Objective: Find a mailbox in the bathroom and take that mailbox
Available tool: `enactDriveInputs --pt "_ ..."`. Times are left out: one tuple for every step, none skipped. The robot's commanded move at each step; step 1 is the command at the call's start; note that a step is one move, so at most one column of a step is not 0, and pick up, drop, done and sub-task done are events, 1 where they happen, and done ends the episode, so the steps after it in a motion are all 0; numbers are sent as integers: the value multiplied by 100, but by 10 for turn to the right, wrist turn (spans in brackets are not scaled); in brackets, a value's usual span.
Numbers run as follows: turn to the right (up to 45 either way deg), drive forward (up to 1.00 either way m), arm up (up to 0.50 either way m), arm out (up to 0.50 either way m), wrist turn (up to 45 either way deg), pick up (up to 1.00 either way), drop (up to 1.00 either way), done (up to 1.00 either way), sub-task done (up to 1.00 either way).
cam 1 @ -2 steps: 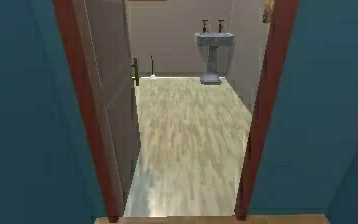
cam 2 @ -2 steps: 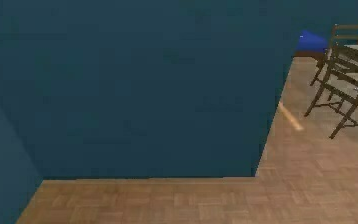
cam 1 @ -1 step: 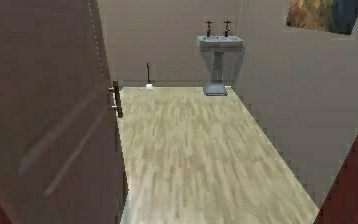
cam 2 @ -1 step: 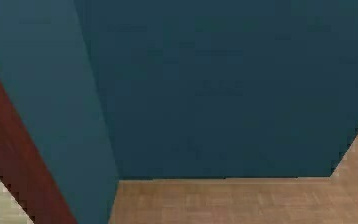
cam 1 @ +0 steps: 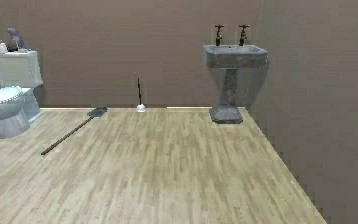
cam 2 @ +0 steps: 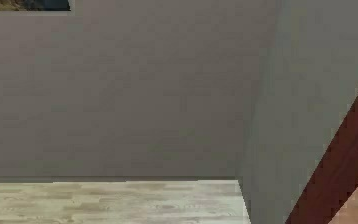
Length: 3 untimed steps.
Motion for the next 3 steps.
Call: enactDriveInputs --pt "-60 0 0 0 0 0 0 0 0" --pt "0 50 0 0 0 0 0 0 0" --pt "-180 0 0 0 0 0 0 0 0"
